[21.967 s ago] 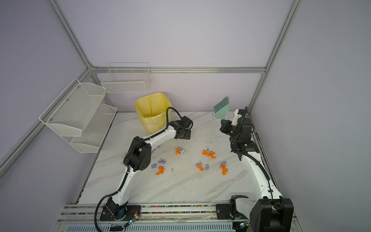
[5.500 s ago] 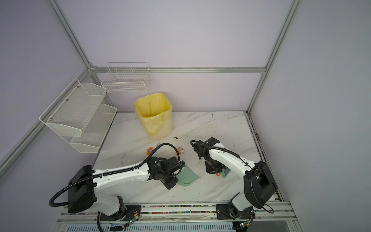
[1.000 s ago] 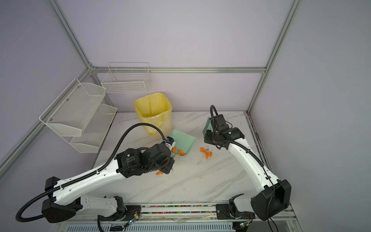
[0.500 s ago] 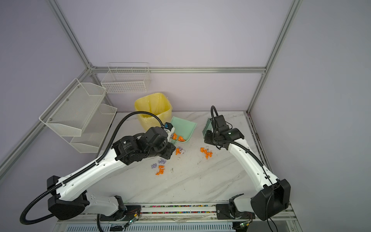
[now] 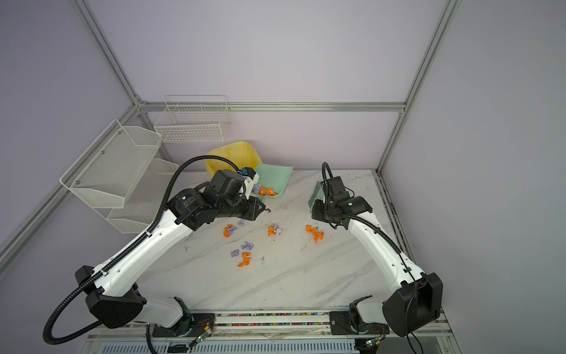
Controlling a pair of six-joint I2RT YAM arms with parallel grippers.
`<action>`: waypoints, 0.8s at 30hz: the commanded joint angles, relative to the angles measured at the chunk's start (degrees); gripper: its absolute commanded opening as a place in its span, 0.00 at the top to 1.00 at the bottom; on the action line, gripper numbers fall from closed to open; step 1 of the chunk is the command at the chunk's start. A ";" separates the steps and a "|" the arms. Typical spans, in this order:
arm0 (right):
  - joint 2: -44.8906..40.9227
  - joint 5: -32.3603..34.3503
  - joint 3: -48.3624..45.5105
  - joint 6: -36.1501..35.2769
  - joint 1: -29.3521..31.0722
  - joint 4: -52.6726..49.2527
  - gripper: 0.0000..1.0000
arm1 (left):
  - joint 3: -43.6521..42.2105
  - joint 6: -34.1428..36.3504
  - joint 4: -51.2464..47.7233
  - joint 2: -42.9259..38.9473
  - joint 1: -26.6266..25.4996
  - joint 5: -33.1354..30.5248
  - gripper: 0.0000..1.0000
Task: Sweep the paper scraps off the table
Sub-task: 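Carry the loaded dustpan with the left gripper up to the yellow bin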
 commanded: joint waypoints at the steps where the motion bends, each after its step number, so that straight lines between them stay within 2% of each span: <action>1: -1.66 -0.09 -0.44 -1.04 -0.38 1.34 1.00 | 7.77 0.34 3.47 -0.29 2.92 6.22 0.92; 14: -2.15 -1.62 -0.94 -1.00 -0.38 2.49 1.00 | 6.22 -5.72 11.16 -0.06 15.84 22.07 0.92; 20: -2.33 -1.61 -1.23 -1.03 -0.37 2.67 1.00 | 0.47 -13.91 21.34 0.12 23.62 34.44 0.92; 24: -2.58 -1.80 -1.58 -0.95 -0.32 2.75 1.00 | -3.86 -19.53 28.34 -0.03 27.25 40.05 0.92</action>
